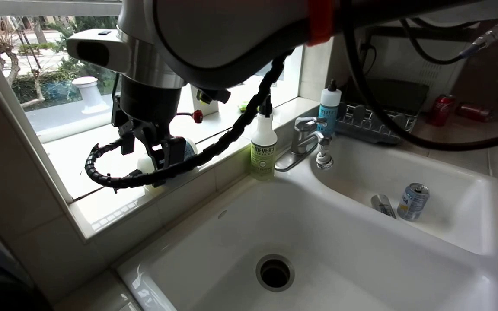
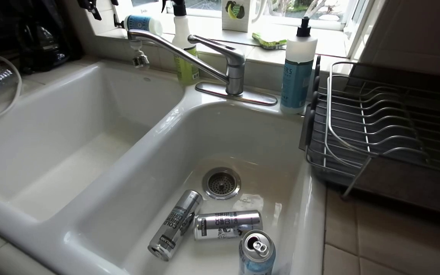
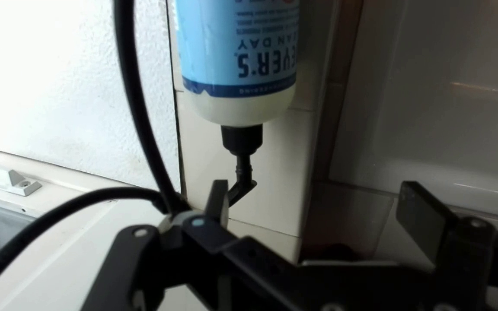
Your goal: Put the white bottle on the window sill in an upright position
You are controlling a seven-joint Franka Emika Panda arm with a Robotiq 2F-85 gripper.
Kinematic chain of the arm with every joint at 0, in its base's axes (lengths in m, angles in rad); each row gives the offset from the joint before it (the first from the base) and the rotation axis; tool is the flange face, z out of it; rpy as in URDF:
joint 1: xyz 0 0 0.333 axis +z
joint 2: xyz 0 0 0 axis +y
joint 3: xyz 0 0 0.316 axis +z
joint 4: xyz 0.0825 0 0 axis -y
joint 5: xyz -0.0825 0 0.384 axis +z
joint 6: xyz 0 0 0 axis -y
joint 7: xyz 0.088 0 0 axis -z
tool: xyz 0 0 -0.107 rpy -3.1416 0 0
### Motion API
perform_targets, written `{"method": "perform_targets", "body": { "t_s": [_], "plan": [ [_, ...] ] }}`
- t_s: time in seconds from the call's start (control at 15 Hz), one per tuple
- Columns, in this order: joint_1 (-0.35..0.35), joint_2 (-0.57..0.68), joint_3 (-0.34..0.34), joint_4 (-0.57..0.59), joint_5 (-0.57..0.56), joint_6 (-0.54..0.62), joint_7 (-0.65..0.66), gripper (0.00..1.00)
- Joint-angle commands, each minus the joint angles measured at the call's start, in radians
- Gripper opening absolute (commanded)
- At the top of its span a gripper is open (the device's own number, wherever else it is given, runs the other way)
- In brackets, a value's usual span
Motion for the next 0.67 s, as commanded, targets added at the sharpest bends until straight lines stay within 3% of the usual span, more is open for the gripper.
{"method": "perform_targets", "body": {
  "t_s": [0.0, 0.27, 0.4, 0.6],
  "plan": [
    [0.003, 0.057, 0.008, 0.058, 0.003, 0.025, -0.032, 0.97],
    [0.006, 0.096, 0.006, 0.091, -0.003, 0.038, -0.048, 0.83],
    [0.007, 0.113, 0.005, 0.106, -0.005, 0.044, -0.054, 0.91],
    [0.011, 0.135, 0.002, 0.127, -0.011, 0.051, -0.061, 0.95]
  ]
}}
